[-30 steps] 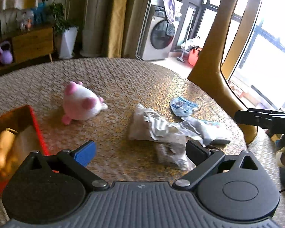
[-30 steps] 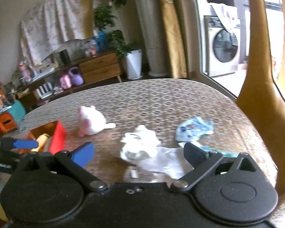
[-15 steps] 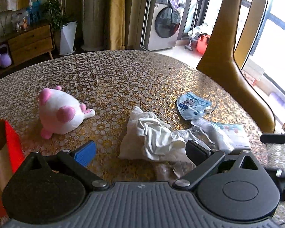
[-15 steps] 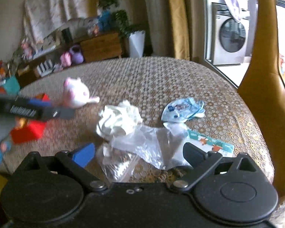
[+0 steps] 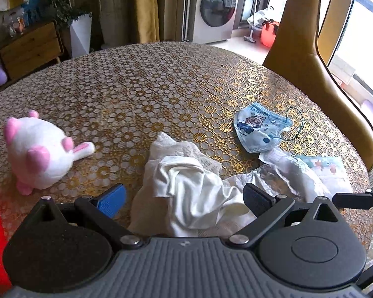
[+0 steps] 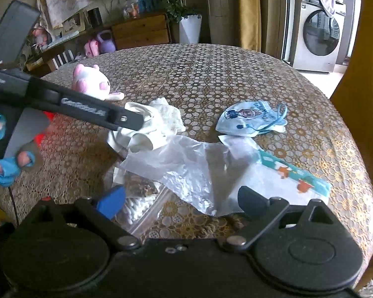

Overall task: Organize soft objects
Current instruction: 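Withdraw both tools from the tin toward the white cloth pile, then grasp the white cloth with the left tool while the right tool grasps the plastic strip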

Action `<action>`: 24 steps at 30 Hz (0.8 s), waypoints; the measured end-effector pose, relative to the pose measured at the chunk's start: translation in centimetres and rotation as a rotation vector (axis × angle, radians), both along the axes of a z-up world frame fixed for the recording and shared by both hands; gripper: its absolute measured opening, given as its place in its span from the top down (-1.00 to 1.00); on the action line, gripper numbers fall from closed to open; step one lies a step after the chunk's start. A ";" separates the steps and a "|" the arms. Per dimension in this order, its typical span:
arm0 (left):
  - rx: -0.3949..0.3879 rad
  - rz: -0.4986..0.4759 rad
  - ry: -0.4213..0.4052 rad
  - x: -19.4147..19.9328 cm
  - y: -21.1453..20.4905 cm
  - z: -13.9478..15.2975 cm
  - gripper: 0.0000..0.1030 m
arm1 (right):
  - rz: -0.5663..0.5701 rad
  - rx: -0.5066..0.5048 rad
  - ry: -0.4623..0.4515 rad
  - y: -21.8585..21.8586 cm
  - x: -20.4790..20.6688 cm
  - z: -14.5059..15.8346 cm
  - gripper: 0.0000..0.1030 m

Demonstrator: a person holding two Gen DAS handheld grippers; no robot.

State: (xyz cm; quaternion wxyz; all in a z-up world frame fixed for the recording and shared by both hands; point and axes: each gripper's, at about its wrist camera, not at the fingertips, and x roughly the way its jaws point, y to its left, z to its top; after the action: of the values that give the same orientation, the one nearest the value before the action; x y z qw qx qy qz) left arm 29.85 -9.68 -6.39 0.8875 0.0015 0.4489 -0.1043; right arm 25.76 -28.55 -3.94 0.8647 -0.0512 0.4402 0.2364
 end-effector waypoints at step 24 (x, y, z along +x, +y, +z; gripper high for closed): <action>0.022 -0.033 0.040 2.1 -1.1 -2.8 -0.08 | -0.093 0.079 0.021 -0.3 3.5 -2.6 0.77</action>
State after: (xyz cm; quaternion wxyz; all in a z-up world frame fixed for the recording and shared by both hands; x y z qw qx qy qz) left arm 31.97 -10.76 -9.19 0.8764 0.0166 0.4675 -0.1140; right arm 29.31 -28.82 -6.50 0.8714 0.0059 0.4415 0.2139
